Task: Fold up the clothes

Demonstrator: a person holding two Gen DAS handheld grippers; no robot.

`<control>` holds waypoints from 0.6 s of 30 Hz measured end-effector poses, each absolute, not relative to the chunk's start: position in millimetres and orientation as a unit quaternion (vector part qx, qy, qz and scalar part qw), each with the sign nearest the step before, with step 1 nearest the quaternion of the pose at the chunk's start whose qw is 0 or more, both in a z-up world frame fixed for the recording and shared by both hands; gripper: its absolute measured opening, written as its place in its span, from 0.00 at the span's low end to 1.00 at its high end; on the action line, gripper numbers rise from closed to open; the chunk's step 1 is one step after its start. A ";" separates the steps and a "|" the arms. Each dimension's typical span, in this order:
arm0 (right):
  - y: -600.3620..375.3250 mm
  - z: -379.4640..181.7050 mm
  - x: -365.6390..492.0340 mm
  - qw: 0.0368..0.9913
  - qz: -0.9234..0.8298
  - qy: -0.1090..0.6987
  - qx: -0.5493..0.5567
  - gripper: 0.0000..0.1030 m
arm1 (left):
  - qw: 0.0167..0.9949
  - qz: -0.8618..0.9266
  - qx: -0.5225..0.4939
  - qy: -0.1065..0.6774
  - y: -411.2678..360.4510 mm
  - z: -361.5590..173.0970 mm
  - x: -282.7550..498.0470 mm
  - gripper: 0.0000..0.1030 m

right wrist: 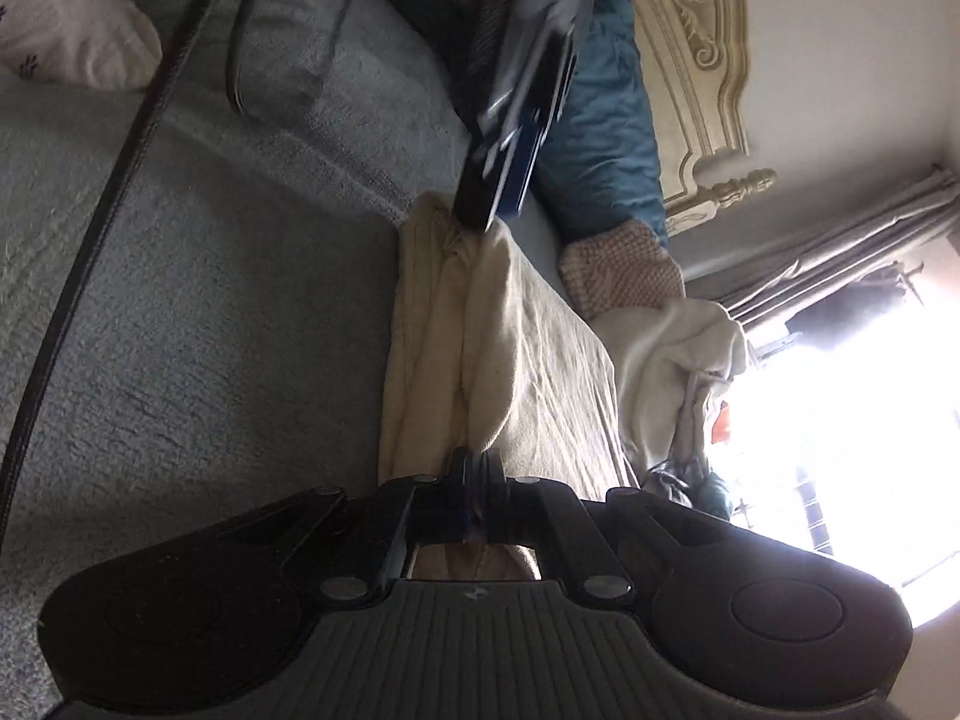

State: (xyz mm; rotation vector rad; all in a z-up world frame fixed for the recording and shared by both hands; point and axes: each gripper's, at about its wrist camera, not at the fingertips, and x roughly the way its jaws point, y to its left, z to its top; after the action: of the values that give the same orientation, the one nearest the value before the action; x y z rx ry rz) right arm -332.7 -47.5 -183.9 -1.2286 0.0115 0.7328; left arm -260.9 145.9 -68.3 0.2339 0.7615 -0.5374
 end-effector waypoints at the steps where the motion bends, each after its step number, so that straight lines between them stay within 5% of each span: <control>1: -46.5 -185.6 -333.2 0.754 0.334 0.003 -0.565 0.02 | 0.893 -0.253 0.082 0.364 152.0 -61.3 -258.8 0.36; 18: -48.5 -175.8 -342.9 0.789 0.325 0.030 -0.520 0.02 | 0.893 -0.279 0.060 0.347 104.2 -120.2 -248.2 0.36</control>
State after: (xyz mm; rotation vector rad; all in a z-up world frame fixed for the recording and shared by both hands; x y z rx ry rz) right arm -342.9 -48.5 -175.8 -1.1194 0.0640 0.7003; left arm -248.2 104.2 -120.2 0.1249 0.7195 -0.5786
